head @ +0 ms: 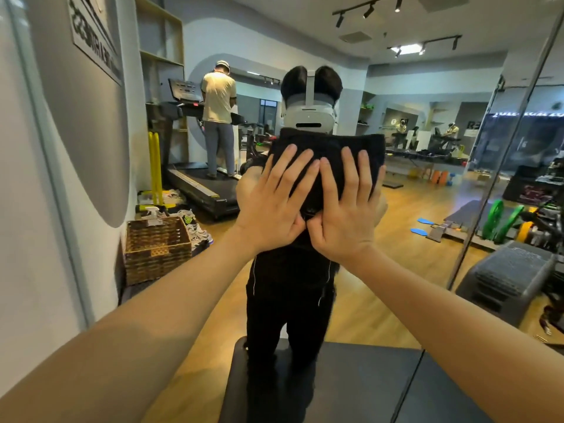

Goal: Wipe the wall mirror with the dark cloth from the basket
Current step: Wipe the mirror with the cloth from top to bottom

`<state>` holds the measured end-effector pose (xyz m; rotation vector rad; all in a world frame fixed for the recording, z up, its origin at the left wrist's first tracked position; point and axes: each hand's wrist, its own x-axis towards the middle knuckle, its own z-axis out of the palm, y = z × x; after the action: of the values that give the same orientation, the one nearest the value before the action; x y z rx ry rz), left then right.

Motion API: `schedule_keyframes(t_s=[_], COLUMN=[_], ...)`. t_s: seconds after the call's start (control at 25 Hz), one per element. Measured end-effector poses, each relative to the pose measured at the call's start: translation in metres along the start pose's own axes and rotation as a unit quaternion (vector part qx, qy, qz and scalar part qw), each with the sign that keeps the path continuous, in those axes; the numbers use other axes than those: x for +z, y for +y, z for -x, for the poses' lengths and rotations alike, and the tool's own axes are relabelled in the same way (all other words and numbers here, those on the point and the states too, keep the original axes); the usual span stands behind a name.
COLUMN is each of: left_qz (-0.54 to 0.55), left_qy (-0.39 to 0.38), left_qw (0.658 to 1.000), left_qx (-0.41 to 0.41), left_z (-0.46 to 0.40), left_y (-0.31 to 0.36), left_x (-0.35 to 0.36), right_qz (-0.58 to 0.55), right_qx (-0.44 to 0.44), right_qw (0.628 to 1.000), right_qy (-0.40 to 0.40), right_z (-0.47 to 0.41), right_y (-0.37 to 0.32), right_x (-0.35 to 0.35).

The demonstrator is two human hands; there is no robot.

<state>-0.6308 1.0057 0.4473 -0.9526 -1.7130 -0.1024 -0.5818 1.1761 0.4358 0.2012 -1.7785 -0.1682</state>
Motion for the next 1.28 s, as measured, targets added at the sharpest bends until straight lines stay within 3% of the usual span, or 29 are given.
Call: schedule_keyframes(t_s=[0.2, 0.48, 0.72, 0.84, 1.0, 1.16, 1.28], left_qz=[-0.019, -0.072, -0.060, -0.049, -0.011, 0.018, 0.030], left_qy=[-0.015, -0.022, -0.035, -0.034, -0.041, -0.067, -0.032], left_qw=[1.000, 0.990, 0.978, 0.973, 0.984, 0.989, 0.993], left_qx=[-0.018, -0.118, -0.197, -0.221, -0.173, -0.129, -0.109], left_z=[0.058, 0.137, 0.192, 0.203, 0.177, 0.091, 0.003], left_y=[-0.099, -0.227, -0.239, -0.190, -0.091, 0.012, 0.056], left_x=[-0.027, -0.079, -0.077, -0.053, -0.019, 0.008, 0.008], right_qz=[-0.004, -0.033, -0.041, -0.039, -0.021, 0.005, 0.040], right_qx=[-0.019, -0.080, -0.140, -0.175, -0.171, -0.124, -0.072], right_qw=[0.999, 0.993, 0.983, 0.978, 0.980, 0.990, 0.995], right_qy=[-0.033, -0.084, -0.109, -0.107, -0.096, -0.074, -0.054], right_z=[-0.041, -0.106, -0.094, -0.056, 0.011, 0.040, 0.017], right_y=[-0.103, -0.249, -0.294, -0.265, -0.171, -0.044, 0.032], right_x=[0.032, 0.078, 0.098, 0.094, 0.069, 0.021, -0.014])
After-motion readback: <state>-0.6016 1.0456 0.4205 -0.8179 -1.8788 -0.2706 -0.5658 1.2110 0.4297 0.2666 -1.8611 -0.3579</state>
